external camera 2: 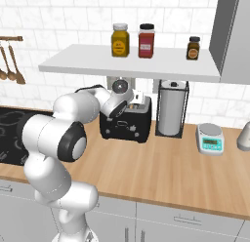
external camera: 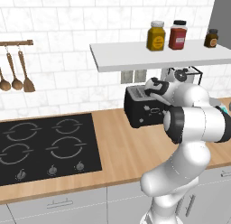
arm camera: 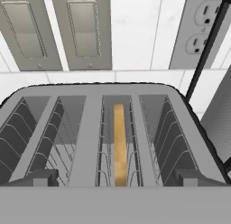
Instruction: Start the toaster. Once the lever pops up, take the bread to the plate on the dining counter.
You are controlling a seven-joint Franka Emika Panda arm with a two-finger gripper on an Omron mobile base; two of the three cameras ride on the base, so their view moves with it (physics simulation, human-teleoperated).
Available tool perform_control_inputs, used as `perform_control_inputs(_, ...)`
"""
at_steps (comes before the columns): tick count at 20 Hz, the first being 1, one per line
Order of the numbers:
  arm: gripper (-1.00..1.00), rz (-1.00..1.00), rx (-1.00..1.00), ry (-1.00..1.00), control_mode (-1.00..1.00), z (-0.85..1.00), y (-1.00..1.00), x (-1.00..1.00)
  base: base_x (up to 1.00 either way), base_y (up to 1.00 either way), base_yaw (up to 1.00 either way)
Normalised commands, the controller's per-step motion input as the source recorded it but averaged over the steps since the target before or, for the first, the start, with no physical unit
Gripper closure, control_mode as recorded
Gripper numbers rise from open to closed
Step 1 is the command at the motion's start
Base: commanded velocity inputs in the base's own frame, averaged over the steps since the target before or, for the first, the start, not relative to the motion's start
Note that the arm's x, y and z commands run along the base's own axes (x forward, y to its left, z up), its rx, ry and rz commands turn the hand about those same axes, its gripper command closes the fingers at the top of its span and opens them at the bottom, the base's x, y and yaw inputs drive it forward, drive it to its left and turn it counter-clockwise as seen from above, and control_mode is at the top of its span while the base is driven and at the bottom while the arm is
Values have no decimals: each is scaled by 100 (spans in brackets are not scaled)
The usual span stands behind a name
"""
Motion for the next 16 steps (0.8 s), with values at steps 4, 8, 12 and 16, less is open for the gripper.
perform_control_inputs(4, -100, 0, 0, 0, -100, 0, 0, 0, 0, 0, 0)
perform_control_inputs(8, -100, 0, 0, 0, -100, 0, 0, 0, 0, 0, 0)
perform_control_inputs(12, -100, 0, 0, 0, -100, 0, 0, 0, 0, 0, 0)
perform_control_inputs(16, -100, 0, 0, 0, -100, 0, 0, 0, 0, 0, 0)
